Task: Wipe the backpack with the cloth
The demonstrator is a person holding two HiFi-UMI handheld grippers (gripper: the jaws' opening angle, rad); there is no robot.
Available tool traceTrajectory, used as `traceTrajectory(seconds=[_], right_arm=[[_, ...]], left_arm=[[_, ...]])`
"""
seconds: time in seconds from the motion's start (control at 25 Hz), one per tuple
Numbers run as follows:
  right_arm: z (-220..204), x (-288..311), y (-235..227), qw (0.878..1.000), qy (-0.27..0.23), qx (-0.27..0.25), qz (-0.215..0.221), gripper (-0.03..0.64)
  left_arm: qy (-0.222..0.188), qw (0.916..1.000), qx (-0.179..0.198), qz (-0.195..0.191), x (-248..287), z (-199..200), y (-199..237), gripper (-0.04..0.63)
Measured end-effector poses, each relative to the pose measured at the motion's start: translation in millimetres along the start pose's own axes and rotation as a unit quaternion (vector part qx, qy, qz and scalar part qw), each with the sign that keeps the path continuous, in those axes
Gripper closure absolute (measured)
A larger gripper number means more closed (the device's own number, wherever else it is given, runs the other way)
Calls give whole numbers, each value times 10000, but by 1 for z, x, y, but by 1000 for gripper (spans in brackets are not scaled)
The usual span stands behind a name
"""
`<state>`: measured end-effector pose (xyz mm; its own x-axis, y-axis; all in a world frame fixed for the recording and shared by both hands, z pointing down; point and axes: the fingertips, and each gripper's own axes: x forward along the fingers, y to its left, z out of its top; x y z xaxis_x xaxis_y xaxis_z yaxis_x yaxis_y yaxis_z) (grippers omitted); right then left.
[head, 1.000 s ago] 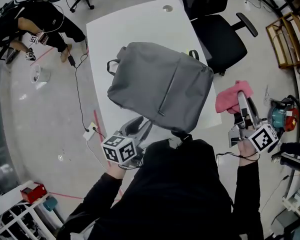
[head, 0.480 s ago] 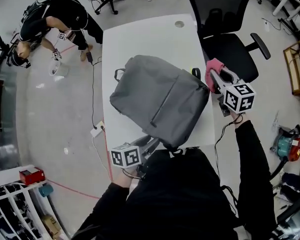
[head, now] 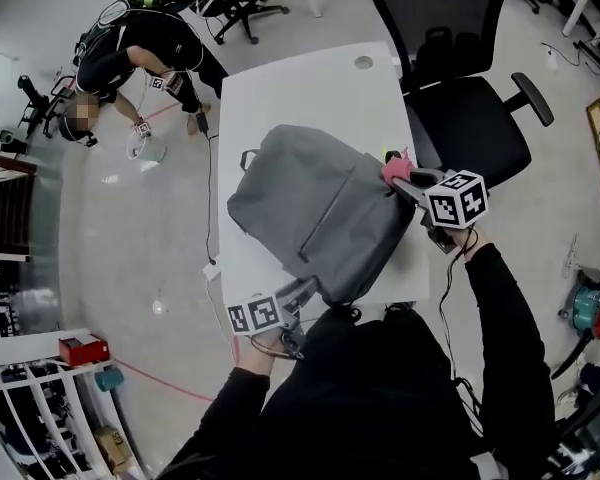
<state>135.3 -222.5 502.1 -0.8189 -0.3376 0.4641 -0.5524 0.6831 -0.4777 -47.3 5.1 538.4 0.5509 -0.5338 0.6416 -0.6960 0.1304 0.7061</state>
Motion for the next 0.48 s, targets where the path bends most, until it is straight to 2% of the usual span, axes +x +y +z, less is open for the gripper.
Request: traceTrajectory(seconds=[0.2, 0.32, 0.48], right_arm=[[-28, -9, 27, 9976, 193, 503, 435, 546], [-48, -13, 51, 9939, 201, 862, 657, 547], [-78, -15, 89, 9894, 190, 1197, 799, 548]], left_arm=[[180, 9974, 594, 361, -14, 12, 22, 376], [307, 9929, 993, 575, -29, 29, 40, 376], [437, 9873, 1309, 790, -42, 54, 68, 388]])
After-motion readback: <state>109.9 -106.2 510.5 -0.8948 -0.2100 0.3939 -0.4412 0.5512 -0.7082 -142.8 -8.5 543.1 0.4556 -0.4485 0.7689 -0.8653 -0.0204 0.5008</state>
